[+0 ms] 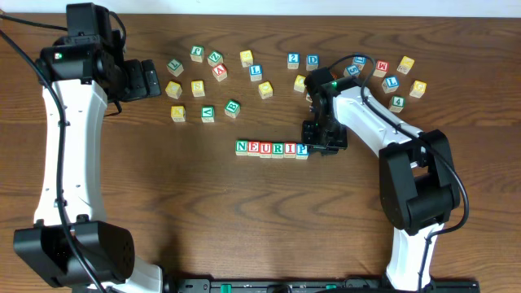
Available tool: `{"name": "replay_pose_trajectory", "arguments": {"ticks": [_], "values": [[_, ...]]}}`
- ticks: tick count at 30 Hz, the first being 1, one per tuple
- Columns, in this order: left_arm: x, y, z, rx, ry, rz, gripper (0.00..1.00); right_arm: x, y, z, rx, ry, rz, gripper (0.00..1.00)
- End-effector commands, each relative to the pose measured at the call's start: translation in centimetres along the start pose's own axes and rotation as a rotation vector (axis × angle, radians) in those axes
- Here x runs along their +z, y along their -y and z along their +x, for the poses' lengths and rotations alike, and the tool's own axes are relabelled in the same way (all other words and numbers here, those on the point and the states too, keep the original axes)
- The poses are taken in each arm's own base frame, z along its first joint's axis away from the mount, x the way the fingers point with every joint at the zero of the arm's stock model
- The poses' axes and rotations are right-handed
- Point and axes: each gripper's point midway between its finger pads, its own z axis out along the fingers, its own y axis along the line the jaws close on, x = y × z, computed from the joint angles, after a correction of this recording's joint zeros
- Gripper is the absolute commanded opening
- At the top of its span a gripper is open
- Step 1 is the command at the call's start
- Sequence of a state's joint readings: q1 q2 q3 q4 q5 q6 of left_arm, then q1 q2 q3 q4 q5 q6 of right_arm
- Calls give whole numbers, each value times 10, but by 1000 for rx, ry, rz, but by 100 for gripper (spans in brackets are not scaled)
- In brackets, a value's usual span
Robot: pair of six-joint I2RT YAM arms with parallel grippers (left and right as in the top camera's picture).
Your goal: Spell out NEURIPS
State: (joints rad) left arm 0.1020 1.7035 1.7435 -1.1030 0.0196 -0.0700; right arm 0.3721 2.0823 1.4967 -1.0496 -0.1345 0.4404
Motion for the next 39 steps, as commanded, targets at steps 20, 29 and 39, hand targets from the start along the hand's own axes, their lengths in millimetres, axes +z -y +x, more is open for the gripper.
{"name": "replay_pose_trajectory", "arguments": {"ticks": [20,29,39], "values": [[-7,-3,-3,9,18,-9,100,-26,-4,-12,-30,63,4,19],[-7,-3,-3,9,18,-9,100,-61,-8,-2,-57,90,13,17],[-7,-3,-3,9,18,-9,100,-43,-34,38,-157,10,57,17]]}}
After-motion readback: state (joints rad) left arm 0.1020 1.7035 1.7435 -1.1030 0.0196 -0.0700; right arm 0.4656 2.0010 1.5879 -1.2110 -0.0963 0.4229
